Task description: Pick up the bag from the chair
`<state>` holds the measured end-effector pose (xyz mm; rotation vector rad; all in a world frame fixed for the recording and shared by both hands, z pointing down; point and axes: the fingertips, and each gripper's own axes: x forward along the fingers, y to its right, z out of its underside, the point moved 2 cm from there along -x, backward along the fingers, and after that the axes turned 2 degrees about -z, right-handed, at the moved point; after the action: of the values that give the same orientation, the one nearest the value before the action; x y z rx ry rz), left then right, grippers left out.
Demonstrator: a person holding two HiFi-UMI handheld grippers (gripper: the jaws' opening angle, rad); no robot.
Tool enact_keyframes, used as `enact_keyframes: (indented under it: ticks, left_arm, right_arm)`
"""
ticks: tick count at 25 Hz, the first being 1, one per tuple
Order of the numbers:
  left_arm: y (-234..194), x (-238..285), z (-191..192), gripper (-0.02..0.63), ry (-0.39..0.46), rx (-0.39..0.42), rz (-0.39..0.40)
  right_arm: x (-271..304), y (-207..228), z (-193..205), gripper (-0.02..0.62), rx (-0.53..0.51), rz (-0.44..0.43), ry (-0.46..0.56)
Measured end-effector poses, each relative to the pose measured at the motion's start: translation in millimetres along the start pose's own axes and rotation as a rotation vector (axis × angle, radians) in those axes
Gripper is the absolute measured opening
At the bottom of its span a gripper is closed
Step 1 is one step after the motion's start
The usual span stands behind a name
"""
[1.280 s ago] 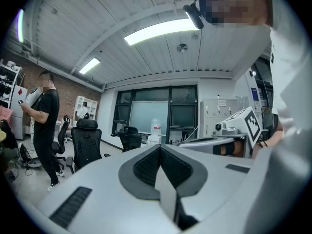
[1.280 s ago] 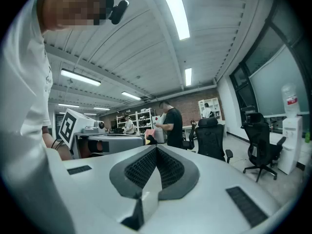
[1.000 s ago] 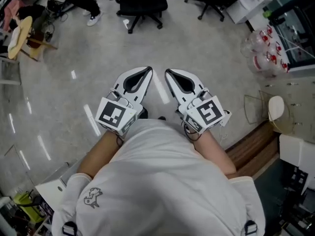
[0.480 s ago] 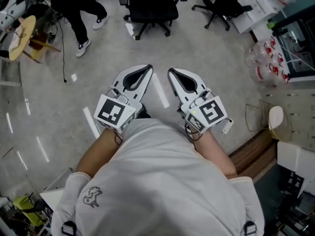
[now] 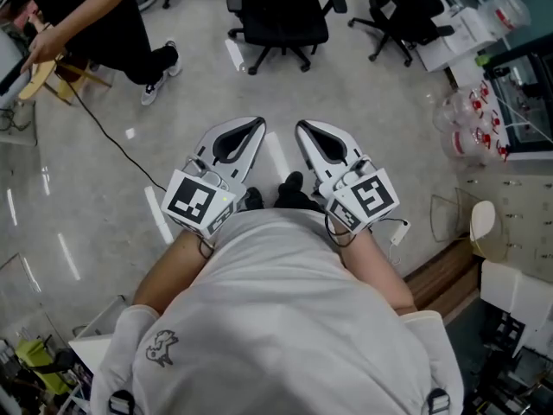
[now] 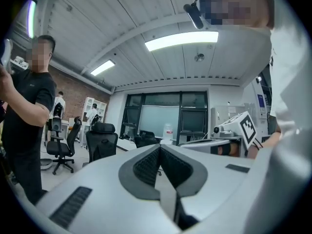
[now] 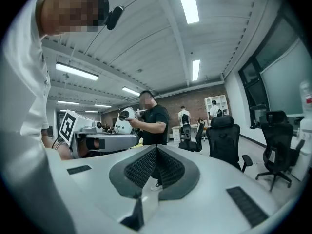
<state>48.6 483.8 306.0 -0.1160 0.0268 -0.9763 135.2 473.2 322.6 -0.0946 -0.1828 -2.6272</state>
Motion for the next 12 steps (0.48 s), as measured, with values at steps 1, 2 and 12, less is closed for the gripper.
enact_keyframes:
  ticks: [1, 2, 12]
  left_arm:
    - [-3.6, -1.0, 0.5, 0.012, -0.002, -0.001, -0.006]
    - [-6.3, -1.8, 0.2, 0.012, -0.002, 0.002, -0.011]
    - [-51.4, 29.6, -4.6, 0.012, -0.029, 0.036, -0.059]
  right_arm:
    - [4.3, 1.2, 0.6, 0.034, 0.01, -0.006, 0.001]
    - [8.3, 2.1, 1.4, 0.034, 0.014, -0.01, 0.0]
    - [52.6, 47.2, -5.0, 0.034, 0.025, -0.038, 0.013]
